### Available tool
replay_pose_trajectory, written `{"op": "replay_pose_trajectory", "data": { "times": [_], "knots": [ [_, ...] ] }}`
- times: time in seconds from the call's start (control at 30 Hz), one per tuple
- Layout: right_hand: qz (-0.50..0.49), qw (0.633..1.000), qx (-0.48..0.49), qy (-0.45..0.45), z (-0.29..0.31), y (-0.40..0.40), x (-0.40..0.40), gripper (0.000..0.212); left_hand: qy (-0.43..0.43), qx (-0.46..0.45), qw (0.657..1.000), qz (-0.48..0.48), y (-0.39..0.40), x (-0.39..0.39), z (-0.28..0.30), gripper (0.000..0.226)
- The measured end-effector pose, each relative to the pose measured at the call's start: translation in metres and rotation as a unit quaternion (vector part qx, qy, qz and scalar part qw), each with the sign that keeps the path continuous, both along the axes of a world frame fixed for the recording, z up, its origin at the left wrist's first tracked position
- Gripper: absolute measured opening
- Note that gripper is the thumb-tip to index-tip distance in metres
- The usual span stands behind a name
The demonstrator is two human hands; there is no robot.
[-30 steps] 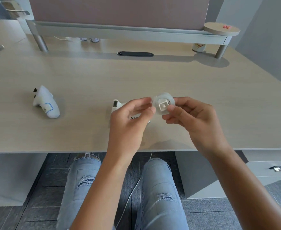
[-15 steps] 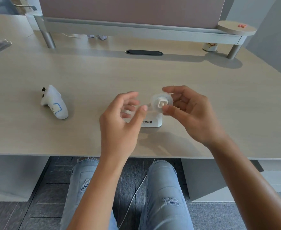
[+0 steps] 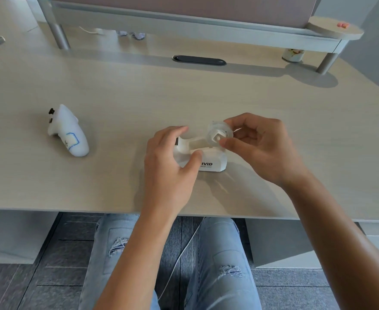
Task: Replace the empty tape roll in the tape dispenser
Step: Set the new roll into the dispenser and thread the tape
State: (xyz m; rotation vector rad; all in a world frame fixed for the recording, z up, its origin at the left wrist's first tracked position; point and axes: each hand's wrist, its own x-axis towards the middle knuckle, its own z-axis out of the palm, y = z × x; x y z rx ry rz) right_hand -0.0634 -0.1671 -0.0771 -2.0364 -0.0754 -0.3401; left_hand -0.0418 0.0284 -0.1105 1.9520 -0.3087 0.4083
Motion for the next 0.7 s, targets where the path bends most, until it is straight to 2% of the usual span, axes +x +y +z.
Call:
{"op": "replay_pose_trajectory", "data": {
  "times": [0.13, 0.27, 0.43, 0.7],
  "knots": [
    [0.0, 0.999, -0.045, -0.013, -0.001, 0.003, -0.001, 0.018, -0.021, 0.02, 0.999, -0.013, -0.002, 0.004, 0.0, 0.041],
    [-0.013, 0.999, -0.03, -0.014, -0.003, 0.006, -0.002, 0.019, -0.044, 0.051, 0.998, -0.021, -0.006, 0.011, 0.001, 0.027],
    [-0.012, 1.0, -0.025, -0.014, -0.001, 0.006, -0.003, 0.016, -0.031, 0.048, 0.998, -0.039, -0.012, 0.02, 0.003, 0.012],
    [-0.028, 0.997, -0.077, -0.012, 0.003, 0.003, 0.0, 0.013, -0.016, 0.026, 0.999, -0.034, -0.013, 0.019, 0.004, 0.013]
  ]
}}
